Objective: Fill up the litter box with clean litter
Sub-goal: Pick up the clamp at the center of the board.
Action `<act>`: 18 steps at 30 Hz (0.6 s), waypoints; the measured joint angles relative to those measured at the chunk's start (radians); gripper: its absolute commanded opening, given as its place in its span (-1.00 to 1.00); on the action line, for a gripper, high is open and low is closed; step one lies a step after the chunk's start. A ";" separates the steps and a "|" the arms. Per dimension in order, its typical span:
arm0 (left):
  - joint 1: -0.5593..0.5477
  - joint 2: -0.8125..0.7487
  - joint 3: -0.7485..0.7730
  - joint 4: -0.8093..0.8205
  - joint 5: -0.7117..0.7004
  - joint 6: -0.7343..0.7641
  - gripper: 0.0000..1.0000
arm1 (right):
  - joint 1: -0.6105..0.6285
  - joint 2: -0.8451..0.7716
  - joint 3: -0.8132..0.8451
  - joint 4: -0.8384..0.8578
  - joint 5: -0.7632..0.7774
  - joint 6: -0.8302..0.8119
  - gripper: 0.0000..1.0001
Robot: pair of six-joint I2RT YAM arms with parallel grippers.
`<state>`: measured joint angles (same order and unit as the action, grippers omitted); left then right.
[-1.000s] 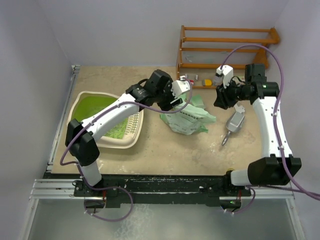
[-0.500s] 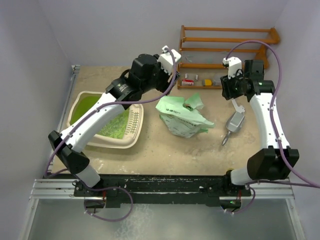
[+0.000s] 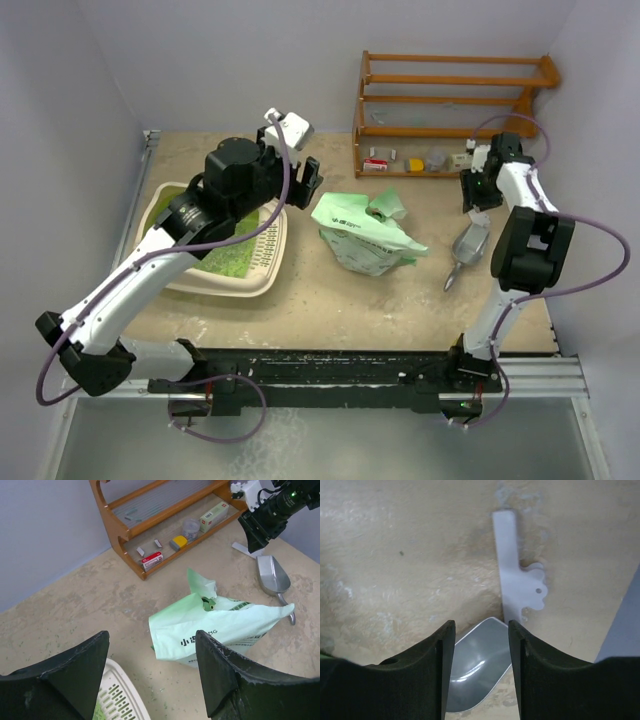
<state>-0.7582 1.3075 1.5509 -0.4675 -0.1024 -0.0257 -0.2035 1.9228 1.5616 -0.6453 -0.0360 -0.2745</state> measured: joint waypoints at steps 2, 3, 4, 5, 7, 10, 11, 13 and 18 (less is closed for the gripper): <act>0.000 -0.025 -0.016 0.003 -0.012 -0.009 0.34 | -0.029 0.021 0.023 0.002 -0.003 0.034 -0.01; 0.000 -0.030 -0.019 0.005 -0.016 -0.011 0.34 | -0.040 0.021 0.029 0.006 -0.005 0.050 -0.01; 0.000 -0.034 -0.023 0.006 -0.023 -0.013 0.34 | -0.052 0.019 0.038 0.010 -0.008 0.069 -0.01; 0.000 -0.035 -0.027 0.006 -0.029 -0.016 0.34 | -0.063 0.015 0.045 0.017 -0.011 0.089 -0.01; 0.000 -0.033 -0.037 0.008 -0.039 -0.017 0.34 | -0.089 0.008 0.050 0.043 -0.029 0.129 -0.01; 0.000 -0.030 -0.059 0.011 -0.045 -0.018 0.34 | -0.122 0.006 0.050 0.066 -0.069 0.171 -0.04; 0.000 -0.028 -0.065 0.011 -0.046 -0.018 0.34 | -0.136 0.008 0.050 0.072 -0.092 0.185 -0.05; 0.000 -0.023 -0.076 0.012 -0.047 -0.019 0.34 | -0.159 0.013 0.050 0.076 -0.121 0.204 -0.09; 0.000 -0.005 -0.077 0.014 -0.047 -0.019 0.34 | -0.212 0.052 0.046 0.095 -0.192 0.224 -0.17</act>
<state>-0.7582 1.3025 1.4742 -0.4534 -0.1497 -0.0444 -0.4152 1.9747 1.6077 -0.5503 -0.2279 -0.0502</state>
